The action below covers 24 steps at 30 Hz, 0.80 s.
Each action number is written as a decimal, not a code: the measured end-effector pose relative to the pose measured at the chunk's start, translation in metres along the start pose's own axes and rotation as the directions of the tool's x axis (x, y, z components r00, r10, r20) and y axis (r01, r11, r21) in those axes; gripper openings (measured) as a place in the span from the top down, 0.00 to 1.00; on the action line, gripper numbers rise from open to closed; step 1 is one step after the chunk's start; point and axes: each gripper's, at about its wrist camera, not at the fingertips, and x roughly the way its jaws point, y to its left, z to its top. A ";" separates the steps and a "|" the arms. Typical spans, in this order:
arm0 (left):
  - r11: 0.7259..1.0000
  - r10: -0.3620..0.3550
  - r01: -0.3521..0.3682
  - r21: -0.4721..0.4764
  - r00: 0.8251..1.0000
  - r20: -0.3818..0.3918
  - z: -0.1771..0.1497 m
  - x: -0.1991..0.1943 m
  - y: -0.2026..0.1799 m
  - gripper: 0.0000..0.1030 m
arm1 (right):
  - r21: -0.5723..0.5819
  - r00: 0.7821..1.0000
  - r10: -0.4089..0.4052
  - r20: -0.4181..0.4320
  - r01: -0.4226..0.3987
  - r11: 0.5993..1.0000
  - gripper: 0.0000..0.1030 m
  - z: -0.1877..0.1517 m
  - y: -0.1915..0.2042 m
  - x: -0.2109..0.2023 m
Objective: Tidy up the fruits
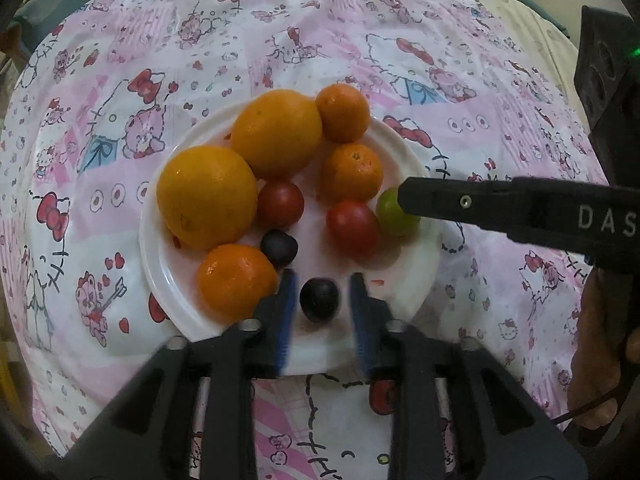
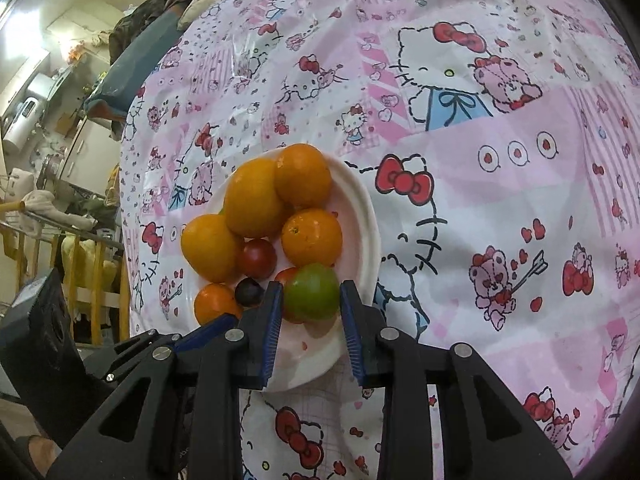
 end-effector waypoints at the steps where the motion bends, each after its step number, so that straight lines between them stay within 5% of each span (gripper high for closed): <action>1: 1.000 -0.010 0.010 -0.002 1.000 0.006 0.000 -0.001 0.000 0.63 | -0.001 1.000 0.001 0.005 -0.001 1.000 0.68 0.000 0.000 -0.001; 7: 1.000 0.016 -0.017 0.016 0.999 0.033 -0.002 -0.010 -0.006 0.51 | -0.006 1.000 -0.007 0.013 0.007 1.000 0.68 0.003 0.003 -0.005; 10: 0.999 0.033 -0.034 0.022 0.997 0.066 -0.003 -0.019 -0.006 0.40 | -0.027 0.998 -0.043 0.041 0.044 0.999 0.49 0.005 0.007 -0.013; 17: 0.999 0.046 -0.047 0.003 0.985 0.165 -0.009 -0.052 0.006 0.40 | -0.083 0.989 -0.066 0.131 0.077 0.994 0.39 0.001 0.025 -0.038; 20: 0.994 0.105 -0.098 -0.046 0.974 0.200 -0.016 -0.067 0.018 0.40 | -0.091 0.982 -0.076 0.172 0.092 0.992 0.29 -0.008 0.032 -0.053; 24: 0.987 0.155 -0.139 -0.082 0.959 0.239 -0.026 -0.086 0.035 0.33 | -0.127 0.977 -0.081 0.196 0.107 0.986 0.29 -0.022 0.049 -0.066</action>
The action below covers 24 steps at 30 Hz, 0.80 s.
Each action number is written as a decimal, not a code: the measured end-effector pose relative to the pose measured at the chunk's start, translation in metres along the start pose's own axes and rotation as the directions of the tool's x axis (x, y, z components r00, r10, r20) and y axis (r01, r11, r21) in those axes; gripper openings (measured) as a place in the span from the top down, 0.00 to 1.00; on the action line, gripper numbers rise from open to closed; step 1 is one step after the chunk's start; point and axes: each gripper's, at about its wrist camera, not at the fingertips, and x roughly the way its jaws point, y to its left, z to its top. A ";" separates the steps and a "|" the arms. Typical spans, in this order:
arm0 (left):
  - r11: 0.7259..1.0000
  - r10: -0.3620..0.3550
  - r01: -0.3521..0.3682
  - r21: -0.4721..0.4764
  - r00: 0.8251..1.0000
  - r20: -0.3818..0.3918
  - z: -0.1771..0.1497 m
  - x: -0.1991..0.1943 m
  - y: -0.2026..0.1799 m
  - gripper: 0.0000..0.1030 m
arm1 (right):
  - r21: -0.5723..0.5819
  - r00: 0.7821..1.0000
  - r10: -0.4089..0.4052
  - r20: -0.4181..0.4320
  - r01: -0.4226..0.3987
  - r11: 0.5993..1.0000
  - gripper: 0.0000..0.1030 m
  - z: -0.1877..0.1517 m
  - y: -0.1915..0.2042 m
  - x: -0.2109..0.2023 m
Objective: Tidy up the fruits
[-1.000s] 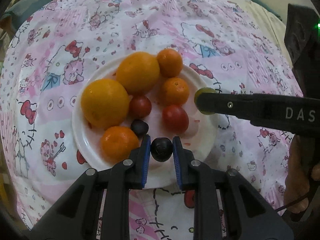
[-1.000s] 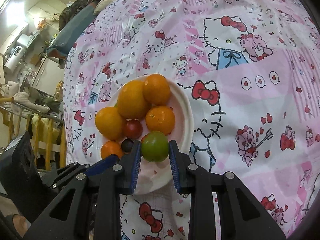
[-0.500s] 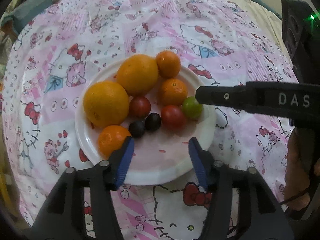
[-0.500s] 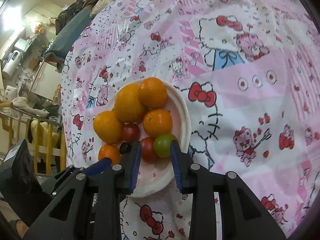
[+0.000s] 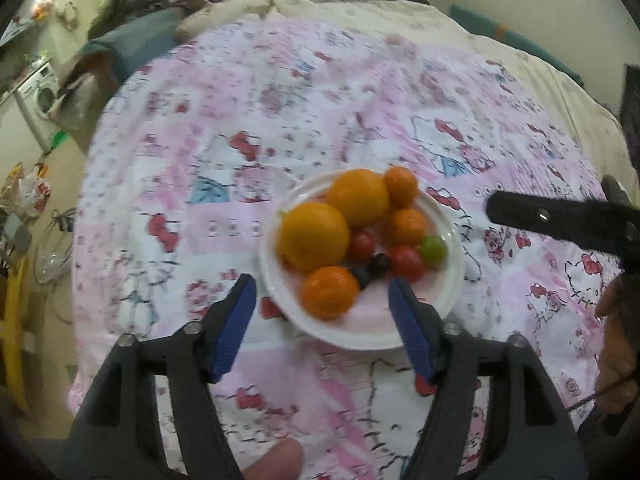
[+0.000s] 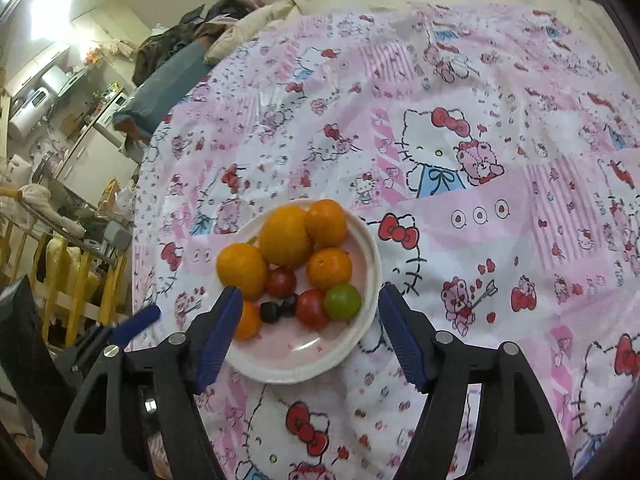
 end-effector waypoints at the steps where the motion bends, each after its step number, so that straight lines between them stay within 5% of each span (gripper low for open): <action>1: 1.000 0.001 -0.001 -0.006 1.000 0.009 -0.001 -0.004 0.004 0.33 | -0.010 1.000 -0.003 0.005 0.004 1.000 0.29 -0.002 0.004 -0.003; 9: 1.000 0.013 -0.013 -0.009 0.997 0.071 -0.014 -0.043 0.028 0.31 | -0.038 0.995 -0.050 0.081 0.054 0.998 0.24 -0.040 0.024 -0.037; 13: 0.998 -0.013 0.018 -0.061 0.997 0.076 -0.023 -0.058 0.041 0.19 | -0.057 0.990 -0.095 0.109 0.101 0.993 0.22 -0.061 0.034 -0.049; 17: 0.996 -0.009 0.018 -0.083 0.994 0.111 -0.032 -0.073 0.048 0.17 | -0.045 0.977 -0.142 0.159 0.151 0.987 0.06 -0.080 0.042 -0.058; 20: 0.994 0.006 0.011 -0.104 0.987 0.160 -0.040 -0.087 0.052 0.02 | -0.032 0.965 -0.172 0.200 0.182 0.983 0.03 -0.092 0.047 -0.060; 24: 0.995 0.031 -0.012 -0.096 0.979 0.204 -0.044 -0.093 0.051 0.01 | -0.073 0.945 -0.208 0.254 0.233 0.970 0.00 -0.098 0.057 -0.056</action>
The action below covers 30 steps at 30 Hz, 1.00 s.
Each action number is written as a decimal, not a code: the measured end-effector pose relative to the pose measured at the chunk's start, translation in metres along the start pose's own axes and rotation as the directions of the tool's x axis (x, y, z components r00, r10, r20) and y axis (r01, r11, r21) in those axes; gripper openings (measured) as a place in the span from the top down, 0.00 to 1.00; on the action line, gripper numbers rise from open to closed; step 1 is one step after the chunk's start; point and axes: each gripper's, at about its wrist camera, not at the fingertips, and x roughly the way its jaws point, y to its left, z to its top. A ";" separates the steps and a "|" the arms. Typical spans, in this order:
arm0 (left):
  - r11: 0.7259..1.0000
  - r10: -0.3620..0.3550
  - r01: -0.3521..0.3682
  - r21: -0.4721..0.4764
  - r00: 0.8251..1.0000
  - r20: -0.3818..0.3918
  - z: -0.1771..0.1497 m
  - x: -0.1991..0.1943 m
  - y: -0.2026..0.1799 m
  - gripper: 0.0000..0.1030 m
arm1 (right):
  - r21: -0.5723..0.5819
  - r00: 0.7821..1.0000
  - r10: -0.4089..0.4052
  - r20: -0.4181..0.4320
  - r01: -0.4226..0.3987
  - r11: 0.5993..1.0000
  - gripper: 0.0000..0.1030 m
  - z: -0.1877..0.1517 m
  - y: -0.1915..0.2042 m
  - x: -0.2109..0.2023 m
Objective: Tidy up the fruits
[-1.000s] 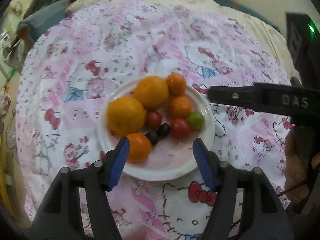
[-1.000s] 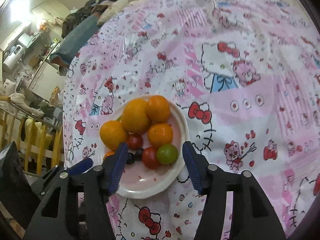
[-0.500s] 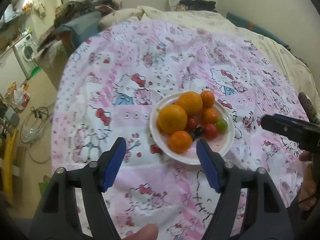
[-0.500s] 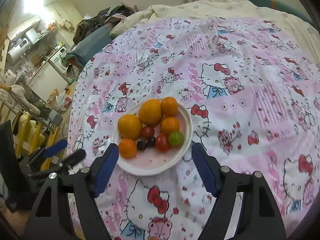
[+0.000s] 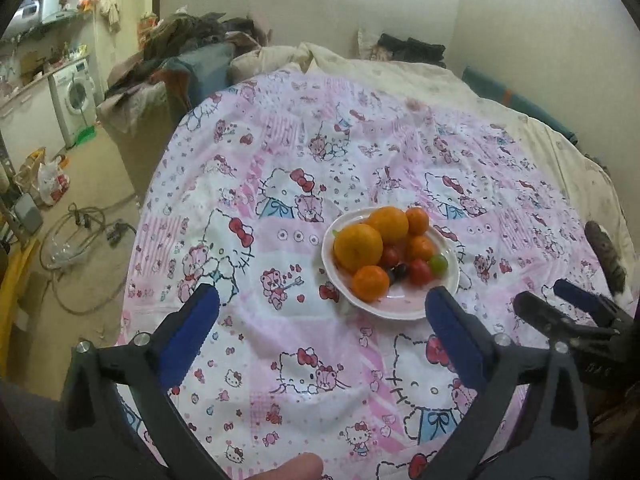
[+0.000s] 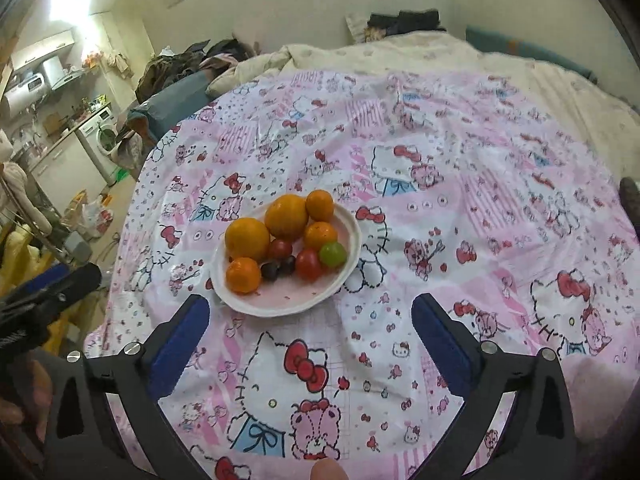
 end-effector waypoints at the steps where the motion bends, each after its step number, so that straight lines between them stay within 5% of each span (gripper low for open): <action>1: 1.000 0.016 -0.016 0.004 1.000 0.014 0.000 0.000 0.000 0.01 | -0.008 1.000 -0.010 0.016 0.011 1.000 0.00 0.001 0.002 0.001; 9: 1.000 0.009 -0.010 -0.016 0.998 -0.057 -0.011 0.022 0.003 0.01 | 0.000 0.999 -0.021 0.027 0.021 1.000 0.00 0.007 0.004 0.012; 30: 1.000 0.009 -0.010 -0.022 1.000 -0.027 -0.008 0.015 0.004 0.01 | -0.019 0.999 -0.018 0.040 0.019 1.000 0.00 0.006 0.008 0.009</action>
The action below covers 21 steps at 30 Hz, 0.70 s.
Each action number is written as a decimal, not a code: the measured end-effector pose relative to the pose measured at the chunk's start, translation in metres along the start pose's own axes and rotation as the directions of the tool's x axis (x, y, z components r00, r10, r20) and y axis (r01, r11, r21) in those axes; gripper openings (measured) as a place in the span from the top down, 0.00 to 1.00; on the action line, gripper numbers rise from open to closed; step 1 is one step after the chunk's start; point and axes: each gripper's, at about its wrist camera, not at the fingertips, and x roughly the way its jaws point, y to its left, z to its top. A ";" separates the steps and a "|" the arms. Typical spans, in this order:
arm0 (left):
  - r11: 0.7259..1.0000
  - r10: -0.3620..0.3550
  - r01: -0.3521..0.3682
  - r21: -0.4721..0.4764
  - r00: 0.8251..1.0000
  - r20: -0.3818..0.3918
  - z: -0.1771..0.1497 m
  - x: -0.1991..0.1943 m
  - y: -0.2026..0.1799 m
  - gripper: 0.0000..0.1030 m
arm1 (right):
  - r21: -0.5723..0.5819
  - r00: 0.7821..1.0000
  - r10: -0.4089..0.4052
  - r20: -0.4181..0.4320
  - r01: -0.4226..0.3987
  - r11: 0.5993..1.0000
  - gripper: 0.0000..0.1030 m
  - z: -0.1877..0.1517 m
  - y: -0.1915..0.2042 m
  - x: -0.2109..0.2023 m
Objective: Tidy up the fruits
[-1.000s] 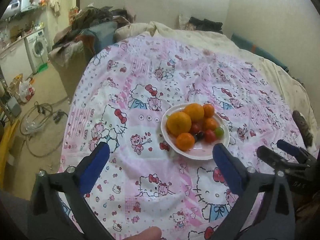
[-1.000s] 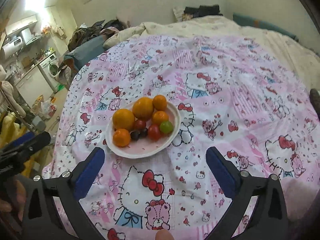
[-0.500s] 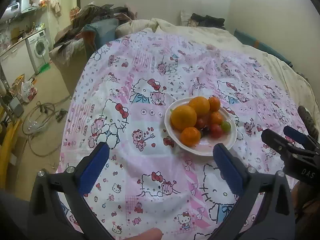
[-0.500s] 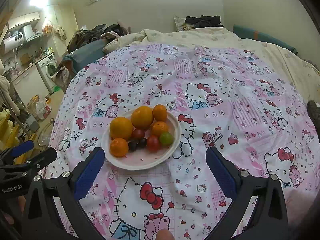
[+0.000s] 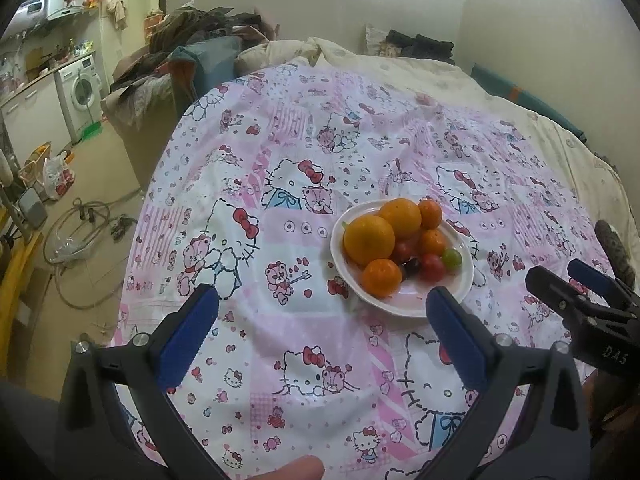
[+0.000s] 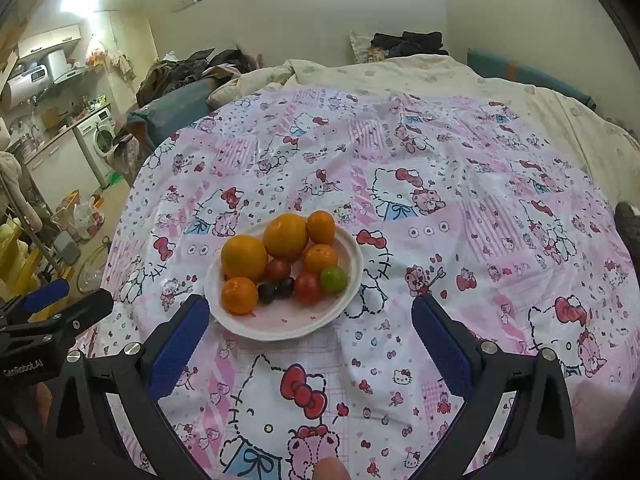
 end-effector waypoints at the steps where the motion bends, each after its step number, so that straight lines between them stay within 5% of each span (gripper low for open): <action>1: 1.000 0.000 0.000 -0.003 1.000 -0.001 0.000 0.001 0.000 0.01 | -0.003 1.000 -0.001 0.001 0.001 1.000 0.00 0.000 0.001 0.000; 21: 1.000 0.003 -0.003 -0.009 1.000 -0.008 -0.003 0.001 0.000 0.01 | -0.006 1.000 -0.004 0.007 0.005 1.000 0.00 0.001 0.002 -0.003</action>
